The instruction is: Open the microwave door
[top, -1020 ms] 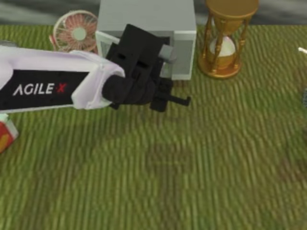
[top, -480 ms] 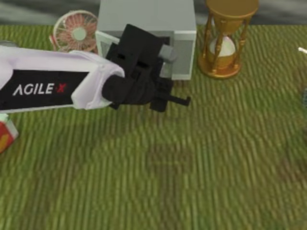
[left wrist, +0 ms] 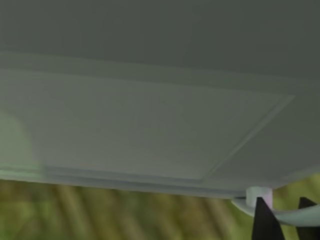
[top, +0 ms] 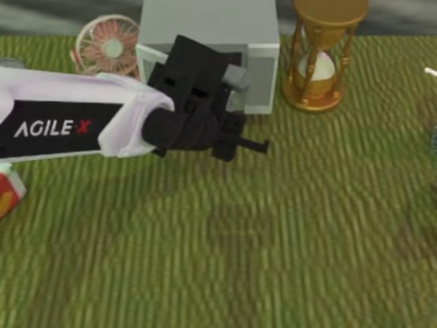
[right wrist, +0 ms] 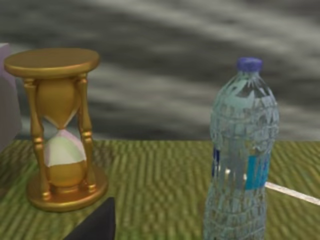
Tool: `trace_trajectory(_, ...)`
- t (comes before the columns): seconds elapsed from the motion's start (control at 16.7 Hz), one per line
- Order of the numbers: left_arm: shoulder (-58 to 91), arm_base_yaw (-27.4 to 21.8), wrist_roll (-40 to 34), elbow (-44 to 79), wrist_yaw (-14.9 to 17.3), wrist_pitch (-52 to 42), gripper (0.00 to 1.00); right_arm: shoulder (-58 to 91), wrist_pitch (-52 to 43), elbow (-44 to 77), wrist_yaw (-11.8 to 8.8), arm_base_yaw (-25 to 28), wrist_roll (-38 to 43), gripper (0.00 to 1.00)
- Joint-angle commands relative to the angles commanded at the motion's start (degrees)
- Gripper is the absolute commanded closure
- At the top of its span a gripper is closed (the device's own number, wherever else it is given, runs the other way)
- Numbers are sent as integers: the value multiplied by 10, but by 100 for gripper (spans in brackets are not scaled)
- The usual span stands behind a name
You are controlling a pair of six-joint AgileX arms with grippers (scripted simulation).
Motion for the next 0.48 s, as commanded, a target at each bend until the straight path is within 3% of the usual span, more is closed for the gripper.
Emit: trace_trajectory(0.48,-9,8,17,-12,11,5,100,0,0,0,0,0,0,0)
